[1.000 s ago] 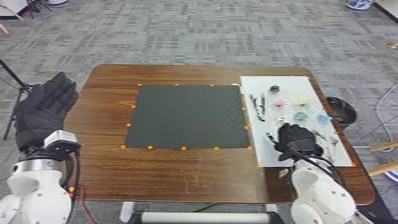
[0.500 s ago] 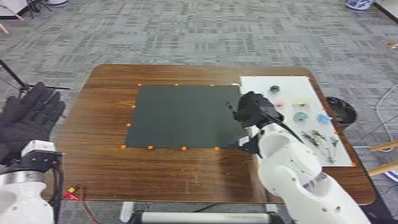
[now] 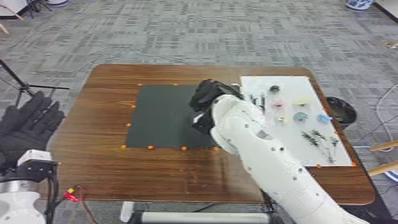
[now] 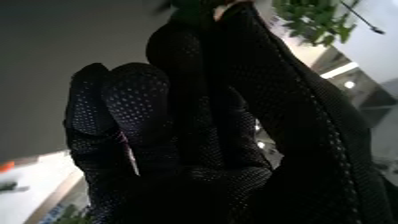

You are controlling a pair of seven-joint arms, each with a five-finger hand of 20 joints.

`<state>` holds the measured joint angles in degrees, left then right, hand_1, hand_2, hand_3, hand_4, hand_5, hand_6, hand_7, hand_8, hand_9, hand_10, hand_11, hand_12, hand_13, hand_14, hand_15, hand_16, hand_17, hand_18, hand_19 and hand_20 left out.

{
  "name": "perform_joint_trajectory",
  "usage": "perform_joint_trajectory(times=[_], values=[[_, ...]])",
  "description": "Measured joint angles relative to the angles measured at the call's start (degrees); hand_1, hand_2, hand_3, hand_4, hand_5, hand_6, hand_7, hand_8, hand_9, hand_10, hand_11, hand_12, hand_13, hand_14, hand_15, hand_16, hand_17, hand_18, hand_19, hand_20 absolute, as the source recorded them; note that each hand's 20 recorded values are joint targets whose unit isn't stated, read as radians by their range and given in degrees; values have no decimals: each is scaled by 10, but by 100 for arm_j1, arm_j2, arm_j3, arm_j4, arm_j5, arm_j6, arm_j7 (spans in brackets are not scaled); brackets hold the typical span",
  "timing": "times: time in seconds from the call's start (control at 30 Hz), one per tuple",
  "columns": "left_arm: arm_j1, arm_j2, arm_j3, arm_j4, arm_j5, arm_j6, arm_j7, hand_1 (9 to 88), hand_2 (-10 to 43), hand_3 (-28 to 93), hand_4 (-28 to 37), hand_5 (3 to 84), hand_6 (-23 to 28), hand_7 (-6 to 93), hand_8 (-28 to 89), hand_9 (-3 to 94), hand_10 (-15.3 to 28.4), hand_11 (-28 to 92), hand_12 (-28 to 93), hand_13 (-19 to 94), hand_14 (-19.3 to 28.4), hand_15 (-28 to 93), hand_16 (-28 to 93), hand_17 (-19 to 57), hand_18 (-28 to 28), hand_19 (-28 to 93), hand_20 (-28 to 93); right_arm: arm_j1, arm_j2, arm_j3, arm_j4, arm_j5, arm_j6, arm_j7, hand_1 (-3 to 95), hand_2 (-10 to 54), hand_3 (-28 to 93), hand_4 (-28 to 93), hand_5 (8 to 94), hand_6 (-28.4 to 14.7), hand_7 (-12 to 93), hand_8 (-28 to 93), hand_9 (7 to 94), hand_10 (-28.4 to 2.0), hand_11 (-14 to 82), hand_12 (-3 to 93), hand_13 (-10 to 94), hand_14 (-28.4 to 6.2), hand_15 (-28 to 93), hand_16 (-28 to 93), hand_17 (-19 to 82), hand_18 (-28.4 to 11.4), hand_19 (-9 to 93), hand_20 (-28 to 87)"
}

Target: Arrange flowers

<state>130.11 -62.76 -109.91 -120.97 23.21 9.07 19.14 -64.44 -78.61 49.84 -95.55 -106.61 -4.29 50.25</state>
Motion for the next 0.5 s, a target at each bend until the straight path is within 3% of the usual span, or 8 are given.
perform_joint_trajectory(times=[0.1,0.5], values=[[27,43,45,-19,-85,143,67,268,128,743,-283,480,84,102,-91,369,146,194,69,258,152,236,-49,-62,138,358,73,134,-224,-183,255,-26,-13,88,531,-95,678,-164,629,19,701,36,760,-99,351,609,687,-128,691,377,363,-255,815,342],[33,180,138,-43,-159,131,65,268,128,742,-283,480,85,102,-91,368,146,196,68,259,151,237,-50,-63,138,360,75,-2,-845,-520,619,-622,176,265,539,-95,676,-180,630,12,702,42,758,-103,359,615,688,-131,697,373,365,-260,823,334]])
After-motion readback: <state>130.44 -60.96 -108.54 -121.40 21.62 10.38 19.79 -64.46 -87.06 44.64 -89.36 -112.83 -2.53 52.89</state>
